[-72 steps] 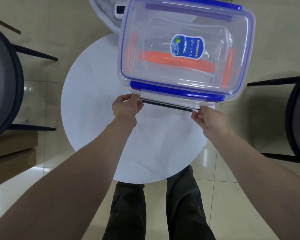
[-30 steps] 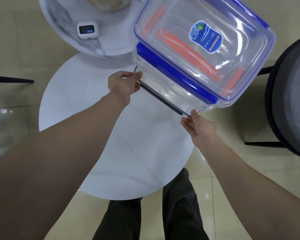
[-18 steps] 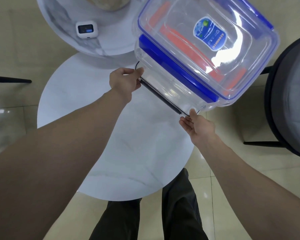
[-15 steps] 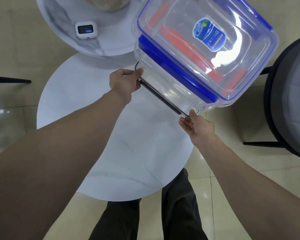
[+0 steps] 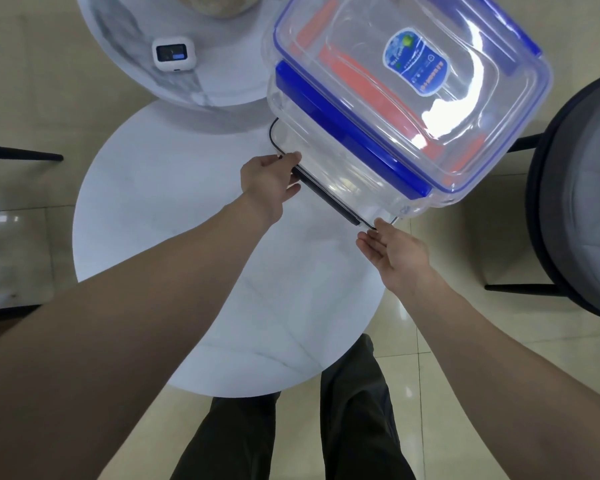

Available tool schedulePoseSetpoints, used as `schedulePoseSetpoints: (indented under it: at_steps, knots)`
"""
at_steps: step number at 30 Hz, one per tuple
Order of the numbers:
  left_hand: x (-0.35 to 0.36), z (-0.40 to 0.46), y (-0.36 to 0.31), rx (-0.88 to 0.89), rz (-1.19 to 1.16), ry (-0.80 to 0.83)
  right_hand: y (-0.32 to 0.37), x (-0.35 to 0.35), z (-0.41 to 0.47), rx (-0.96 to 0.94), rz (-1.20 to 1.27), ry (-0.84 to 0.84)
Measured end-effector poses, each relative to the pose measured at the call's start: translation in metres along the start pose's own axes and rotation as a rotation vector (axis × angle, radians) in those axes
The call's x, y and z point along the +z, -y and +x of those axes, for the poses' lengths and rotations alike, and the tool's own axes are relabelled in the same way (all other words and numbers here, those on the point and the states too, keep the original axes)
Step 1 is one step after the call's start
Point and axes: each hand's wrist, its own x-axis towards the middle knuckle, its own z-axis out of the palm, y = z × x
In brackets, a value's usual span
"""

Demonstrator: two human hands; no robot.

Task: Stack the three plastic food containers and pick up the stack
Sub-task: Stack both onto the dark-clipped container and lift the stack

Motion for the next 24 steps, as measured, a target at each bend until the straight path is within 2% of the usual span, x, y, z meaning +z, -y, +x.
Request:
schedulePoseSetpoints:
  at_steps: [24]
  knots:
    - [0.002,-0.018,0.01,0.015,0.044,0.031,-0.002,-0.002,-0.001,-0.046,-0.161,0.004]
